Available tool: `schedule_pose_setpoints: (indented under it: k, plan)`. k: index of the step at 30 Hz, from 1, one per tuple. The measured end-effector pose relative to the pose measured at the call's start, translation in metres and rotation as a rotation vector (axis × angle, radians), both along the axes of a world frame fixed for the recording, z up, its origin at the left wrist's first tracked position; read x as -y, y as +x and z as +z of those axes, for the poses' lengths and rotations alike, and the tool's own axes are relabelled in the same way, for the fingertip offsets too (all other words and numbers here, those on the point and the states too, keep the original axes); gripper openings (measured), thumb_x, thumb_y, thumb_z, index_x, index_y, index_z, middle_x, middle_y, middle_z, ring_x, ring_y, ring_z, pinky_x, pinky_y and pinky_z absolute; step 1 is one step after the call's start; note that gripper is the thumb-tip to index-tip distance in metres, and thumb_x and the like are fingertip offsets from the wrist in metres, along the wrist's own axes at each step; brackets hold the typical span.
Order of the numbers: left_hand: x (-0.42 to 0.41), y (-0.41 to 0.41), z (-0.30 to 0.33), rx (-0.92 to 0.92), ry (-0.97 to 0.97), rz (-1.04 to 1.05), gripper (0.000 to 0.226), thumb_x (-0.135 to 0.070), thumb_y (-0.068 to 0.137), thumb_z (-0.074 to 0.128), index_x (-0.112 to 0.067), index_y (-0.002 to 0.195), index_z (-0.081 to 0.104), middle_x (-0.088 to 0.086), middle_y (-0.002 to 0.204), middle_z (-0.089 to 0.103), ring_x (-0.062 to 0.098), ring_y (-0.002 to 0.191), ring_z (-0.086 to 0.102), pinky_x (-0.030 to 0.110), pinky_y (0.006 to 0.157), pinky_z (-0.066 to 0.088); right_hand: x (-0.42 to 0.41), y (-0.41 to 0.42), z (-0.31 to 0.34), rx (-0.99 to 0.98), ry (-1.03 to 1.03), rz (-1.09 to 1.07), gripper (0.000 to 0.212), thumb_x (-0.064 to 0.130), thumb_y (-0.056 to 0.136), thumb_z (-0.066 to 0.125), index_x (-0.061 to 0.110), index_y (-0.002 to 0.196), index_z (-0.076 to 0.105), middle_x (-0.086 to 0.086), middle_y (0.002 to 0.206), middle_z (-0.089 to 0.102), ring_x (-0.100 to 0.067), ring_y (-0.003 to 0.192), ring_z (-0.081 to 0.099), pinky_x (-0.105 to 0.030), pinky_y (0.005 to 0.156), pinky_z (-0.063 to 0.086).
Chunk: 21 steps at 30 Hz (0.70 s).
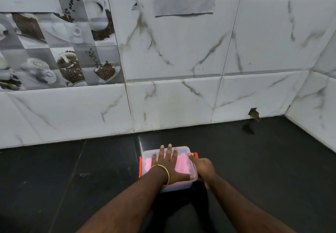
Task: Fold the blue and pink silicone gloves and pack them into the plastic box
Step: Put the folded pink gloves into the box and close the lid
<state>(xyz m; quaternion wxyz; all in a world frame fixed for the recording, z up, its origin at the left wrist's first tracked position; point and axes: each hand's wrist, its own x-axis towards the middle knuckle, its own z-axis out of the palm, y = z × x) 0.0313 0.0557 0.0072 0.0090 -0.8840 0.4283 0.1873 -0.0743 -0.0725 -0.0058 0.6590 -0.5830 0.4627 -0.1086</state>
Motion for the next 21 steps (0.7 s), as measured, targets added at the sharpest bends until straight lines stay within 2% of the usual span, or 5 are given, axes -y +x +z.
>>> schedule_pose_setpoints:
  k: [6, 10, 14, 18, 21]
  plan:
    - [-0.001, -0.001, 0.001, 0.014, -0.004, 0.0, 0.121, -0.094, 0.065, 0.032, -0.025, 0.152, -0.018, 0.002, 0.159, -0.03, 0.032, 0.145, -0.028, 0.059, 0.115, -0.011, 0.0, 0.016, 0.004, -0.219, -0.49, 0.15, 0.036, 0.037, 0.091, 0.065, 0.01, 0.114, 0.061, -0.004, 0.107, 0.065, -0.015, 0.095, 0.06, -0.033, 0.086, 0.055]
    - [-0.002, -0.003, 0.005, 0.017, -0.004, 0.002, 0.121, -0.093, 0.066, 0.032, -0.024, 0.152, -0.017, 0.003, 0.159, -0.029, 0.032, 0.146, -0.028, 0.058, 0.115, -0.011, -0.003, 0.018, 0.002, -0.282, -0.627, 0.2, 0.038, 0.038, 0.096, 0.055, 0.011, 0.123, 0.059, -0.007, 0.114, 0.067, -0.019, 0.104, 0.063, -0.034, 0.091, 0.053]
    - [-0.003, -0.003, 0.003, 0.018, -0.02, 0.005, 0.118, -0.091, 0.069, 0.032, -0.024, 0.153, -0.017, 0.003, 0.16, -0.028, 0.032, 0.145, -0.028, 0.057, 0.115, -0.012, -0.012, 0.019, 0.006, -0.377, -0.88, 0.246, 0.029, 0.034, 0.1, 0.046, 0.014, 0.107, 0.066, -0.005, 0.102, 0.071, -0.017, 0.093, 0.066, -0.036, 0.086, 0.056]
    - [-0.002, -0.002, 0.002, 0.018, -0.028, 0.003, 0.119, -0.091, 0.068, 0.034, -0.024, 0.153, -0.016, 0.004, 0.16, -0.028, 0.032, 0.146, -0.027, 0.057, 0.115, -0.012, -0.013, 0.014, 0.01, -0.345, -0.839, 0.226, 0.03, 0.038, 0.099, 0.048, 0.015, 0.106, 0.066, -0.004, 0.101, 0.071, -0.017, 0.092, 0.066, -0.035, 0.085, 0.056]
    - [-0.007, 0.008, 0.013, -0.092, -0.078, -0.017, 0.114, -0.081, 0.073, 0.05, -0.024, 0.155, -0.004, 0.003, 0.162, -0.02, 0.029, 0.148, -0.023, 0.054, 0.118, -0.006, -0.006, 0.008, 0.011, -0.311, -0.738, 0.255, 0.037, 0.047, 0.092, 0.055, 0.014, 0.106, 0.063, -0.004, 0.101, 0.068, -0.021, 0.094, 0.064, -0.033, 0.08, 0.051]
